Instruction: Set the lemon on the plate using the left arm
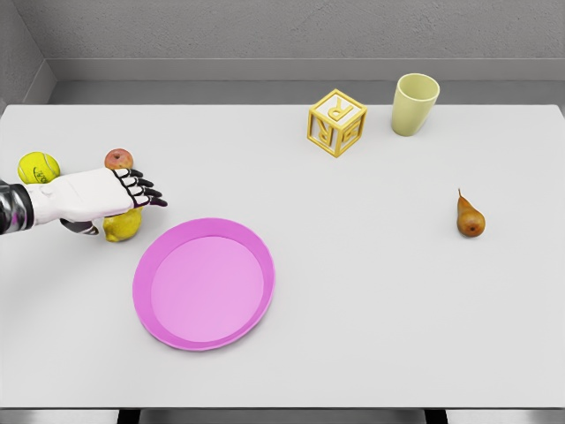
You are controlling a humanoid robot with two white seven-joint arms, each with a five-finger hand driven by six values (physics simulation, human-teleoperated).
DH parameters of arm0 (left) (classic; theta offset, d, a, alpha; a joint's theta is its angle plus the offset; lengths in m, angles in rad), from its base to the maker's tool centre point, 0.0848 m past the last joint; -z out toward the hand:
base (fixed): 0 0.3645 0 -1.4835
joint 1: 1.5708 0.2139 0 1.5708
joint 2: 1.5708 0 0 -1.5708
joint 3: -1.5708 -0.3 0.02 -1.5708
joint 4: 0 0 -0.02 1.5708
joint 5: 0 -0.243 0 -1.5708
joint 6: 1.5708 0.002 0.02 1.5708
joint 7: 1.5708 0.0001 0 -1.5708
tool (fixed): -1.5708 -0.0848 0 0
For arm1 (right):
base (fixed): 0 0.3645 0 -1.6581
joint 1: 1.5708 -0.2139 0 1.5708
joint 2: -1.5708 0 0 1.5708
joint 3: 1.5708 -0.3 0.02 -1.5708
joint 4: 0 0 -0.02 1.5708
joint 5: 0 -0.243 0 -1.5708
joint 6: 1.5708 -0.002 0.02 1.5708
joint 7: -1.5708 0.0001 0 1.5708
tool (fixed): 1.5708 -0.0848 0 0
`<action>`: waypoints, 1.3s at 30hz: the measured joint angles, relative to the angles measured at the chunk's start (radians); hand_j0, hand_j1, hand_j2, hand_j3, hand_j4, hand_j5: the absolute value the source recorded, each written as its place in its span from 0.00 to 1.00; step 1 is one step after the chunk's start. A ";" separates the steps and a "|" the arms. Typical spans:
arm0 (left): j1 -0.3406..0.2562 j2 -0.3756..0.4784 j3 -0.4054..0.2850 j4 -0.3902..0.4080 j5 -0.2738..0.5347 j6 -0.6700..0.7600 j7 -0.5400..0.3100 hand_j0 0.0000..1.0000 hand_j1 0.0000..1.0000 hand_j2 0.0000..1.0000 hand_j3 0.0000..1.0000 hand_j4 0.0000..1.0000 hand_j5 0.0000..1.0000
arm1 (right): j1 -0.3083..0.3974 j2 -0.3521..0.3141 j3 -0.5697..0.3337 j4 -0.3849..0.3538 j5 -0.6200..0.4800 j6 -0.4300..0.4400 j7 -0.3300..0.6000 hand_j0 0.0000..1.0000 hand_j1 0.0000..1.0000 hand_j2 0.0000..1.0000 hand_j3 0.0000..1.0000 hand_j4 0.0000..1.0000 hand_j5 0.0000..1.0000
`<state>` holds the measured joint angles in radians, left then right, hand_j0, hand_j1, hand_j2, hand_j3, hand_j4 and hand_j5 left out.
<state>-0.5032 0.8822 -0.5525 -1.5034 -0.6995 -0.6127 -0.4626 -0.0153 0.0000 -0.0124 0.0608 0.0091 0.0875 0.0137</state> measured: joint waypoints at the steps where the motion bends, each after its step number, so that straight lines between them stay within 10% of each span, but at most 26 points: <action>1: 0.000 0.000 0.000 0.000 0.000 0.000 0.000 1.00 1.00 1.00 1.00 1.00 1.00 | 0.000 0.000 0.000 0.000 0.000 0.000 0.000 1.00 1.00 1.00 1.00 1.00 1.00; 33: -0.003 -0.017 -0.029 0.009 -0.049 0.000 -0.006 1.00 1.00 1.00 1.00 1.00 1.00 | 0.000 0.000 0.000 0.000 0.000 0.000 0.000 1.00 1.00 1.00 1.00 1.00 1.00; 39: -0.003 -0.018 -0.031 0.009 -0.050 0.000 -0.006 0.84 0.84 0.84 0.84 0.84 0.84 | 0.000 0.000 0.000 0.000 0.000 0.000 0.000 1.00 1.00 1.00 1.00 1.00 1.00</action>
<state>-0.5062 0.8646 -0.5836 -1.4941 -0.7492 -0.6127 -0.4684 -0.0153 0.0000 -0.0123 0.0609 0.0091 0.0875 0.0137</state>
